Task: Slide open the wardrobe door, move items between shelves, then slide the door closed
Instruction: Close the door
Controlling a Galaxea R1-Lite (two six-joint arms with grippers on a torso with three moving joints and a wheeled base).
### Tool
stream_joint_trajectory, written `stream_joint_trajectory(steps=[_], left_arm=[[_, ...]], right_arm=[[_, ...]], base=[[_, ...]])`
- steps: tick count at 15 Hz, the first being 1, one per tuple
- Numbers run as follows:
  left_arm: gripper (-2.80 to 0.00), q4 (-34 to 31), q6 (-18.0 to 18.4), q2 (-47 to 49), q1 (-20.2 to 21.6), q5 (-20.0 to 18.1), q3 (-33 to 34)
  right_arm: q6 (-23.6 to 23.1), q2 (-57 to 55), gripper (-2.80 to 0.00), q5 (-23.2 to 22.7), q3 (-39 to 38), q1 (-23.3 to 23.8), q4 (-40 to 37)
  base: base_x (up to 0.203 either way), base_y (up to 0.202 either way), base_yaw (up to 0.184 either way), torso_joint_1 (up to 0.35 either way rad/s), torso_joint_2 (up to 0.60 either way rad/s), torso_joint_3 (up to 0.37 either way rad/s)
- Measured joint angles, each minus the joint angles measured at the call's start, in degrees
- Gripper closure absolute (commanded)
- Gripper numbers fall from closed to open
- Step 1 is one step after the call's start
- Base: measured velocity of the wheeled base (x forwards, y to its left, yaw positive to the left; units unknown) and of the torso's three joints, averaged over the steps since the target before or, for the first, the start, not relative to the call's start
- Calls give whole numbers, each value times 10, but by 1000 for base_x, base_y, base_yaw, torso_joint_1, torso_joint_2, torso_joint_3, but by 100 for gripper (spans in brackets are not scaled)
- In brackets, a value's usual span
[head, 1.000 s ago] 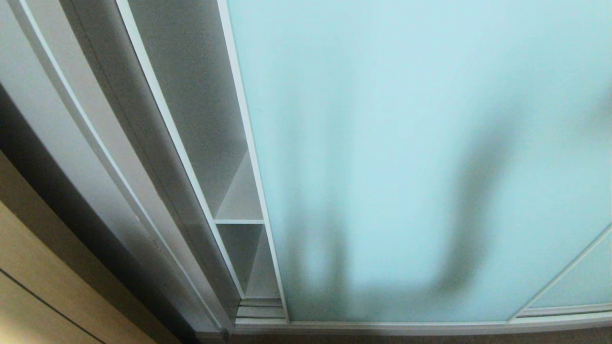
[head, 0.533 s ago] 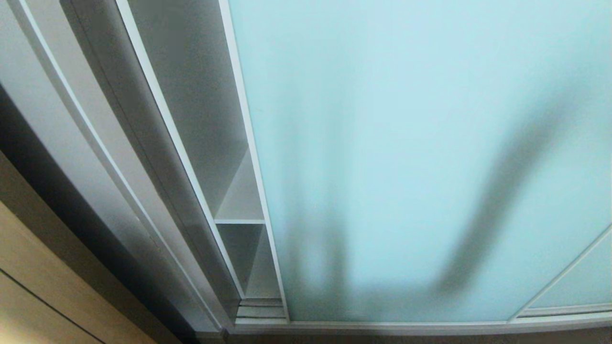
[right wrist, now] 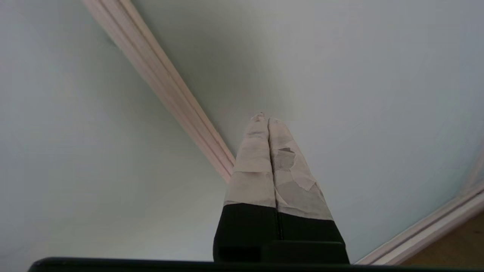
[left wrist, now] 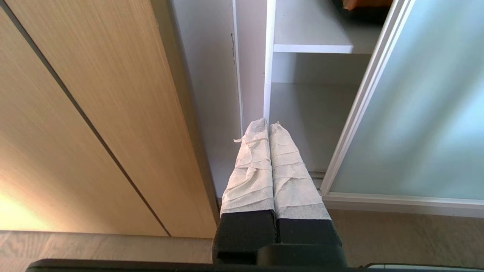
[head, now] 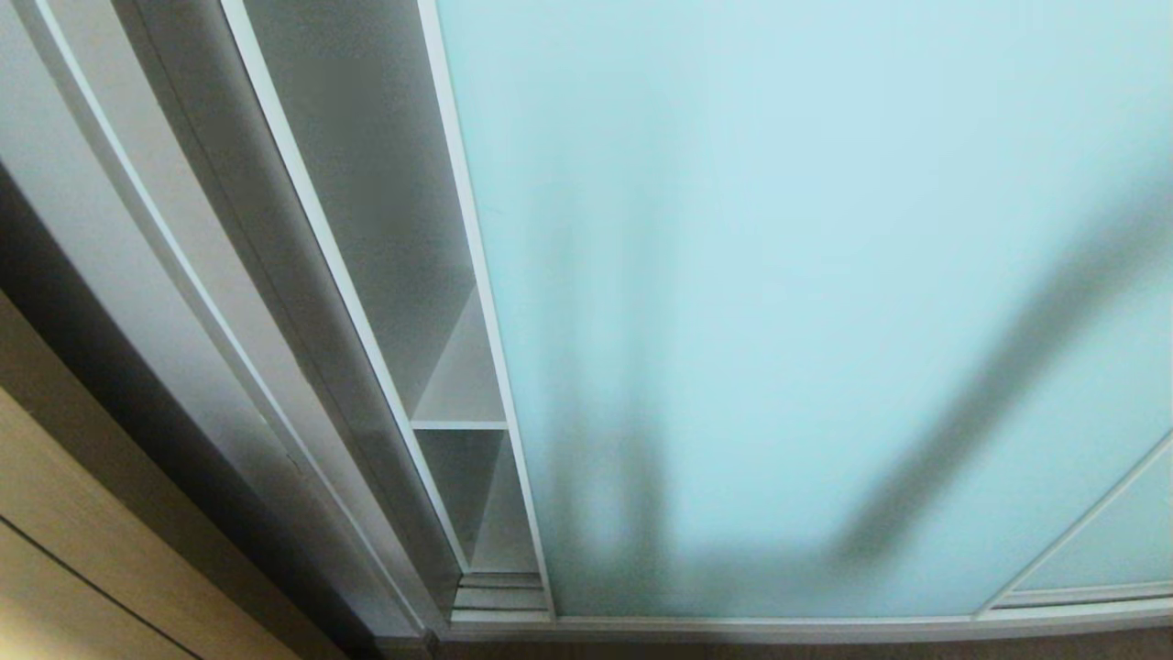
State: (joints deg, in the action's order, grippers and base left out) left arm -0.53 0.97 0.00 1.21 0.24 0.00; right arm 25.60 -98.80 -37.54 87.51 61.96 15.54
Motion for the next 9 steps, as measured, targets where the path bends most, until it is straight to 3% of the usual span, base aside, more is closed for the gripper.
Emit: stream_joint_trajectory(steps=[3, 9], left_arm=[[0, 0, 0, 0, 0, 0, 0], [0, 0, 0, 0, 0, 0, 0]], right_arm=[[0, -25, 0, -47, 6, 8, -2], [0, -57, 0, -77, 17, 10, -5]], base=[[0, 0, 0, 0, 0, 0], [0, 0, 0, 0, 0, 0]])
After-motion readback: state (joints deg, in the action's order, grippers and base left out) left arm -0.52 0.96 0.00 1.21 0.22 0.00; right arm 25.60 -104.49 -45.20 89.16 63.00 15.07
